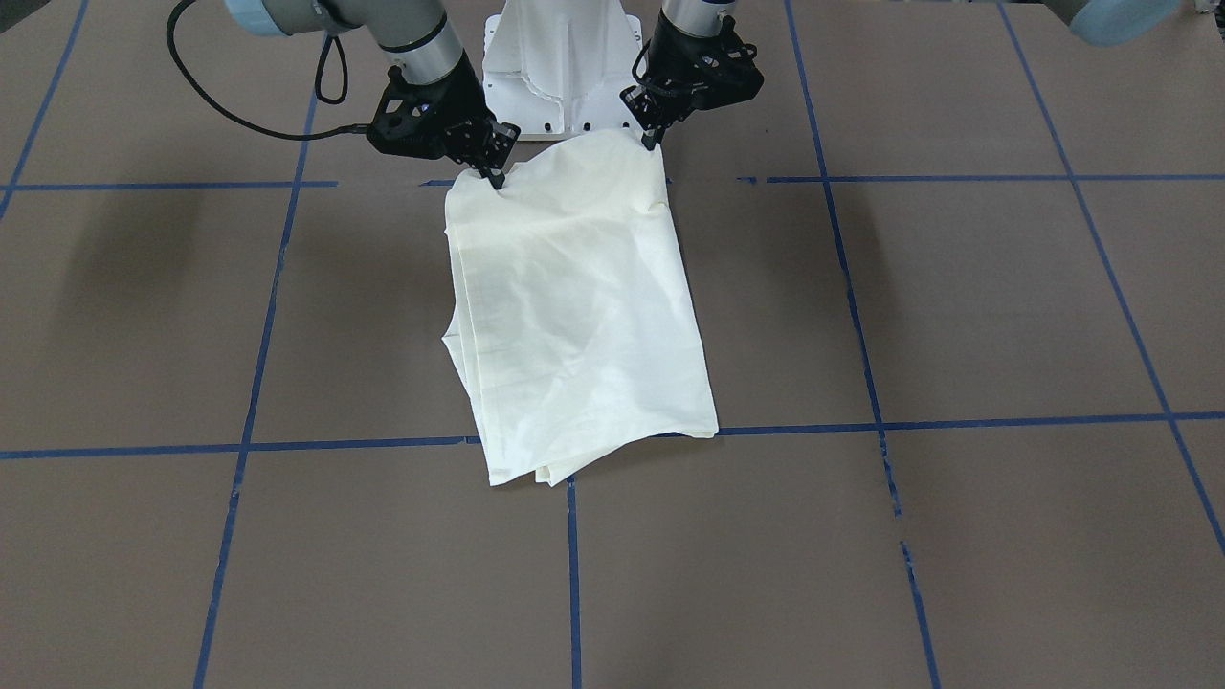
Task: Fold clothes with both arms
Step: 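Fold the near edge with both grippers toward the far end of the shirt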
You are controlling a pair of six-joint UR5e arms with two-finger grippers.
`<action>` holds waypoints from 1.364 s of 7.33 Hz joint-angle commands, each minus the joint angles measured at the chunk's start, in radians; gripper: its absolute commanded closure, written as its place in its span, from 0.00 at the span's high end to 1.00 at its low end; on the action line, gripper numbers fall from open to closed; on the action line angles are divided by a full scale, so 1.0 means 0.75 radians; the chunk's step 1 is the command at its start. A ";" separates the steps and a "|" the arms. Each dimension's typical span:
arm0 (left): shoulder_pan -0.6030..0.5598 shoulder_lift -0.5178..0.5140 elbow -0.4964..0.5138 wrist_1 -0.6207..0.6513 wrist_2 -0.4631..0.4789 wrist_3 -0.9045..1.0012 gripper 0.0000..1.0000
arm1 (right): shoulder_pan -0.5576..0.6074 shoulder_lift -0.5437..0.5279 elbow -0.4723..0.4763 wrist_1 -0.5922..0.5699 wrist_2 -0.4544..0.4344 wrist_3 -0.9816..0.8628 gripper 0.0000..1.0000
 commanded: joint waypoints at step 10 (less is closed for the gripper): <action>-0.386 -0.300 0.874 -0.452 -0.048 0.213 0.41 | 0.305 0.448 -0.936 0.403 0.153 -0.064 1.00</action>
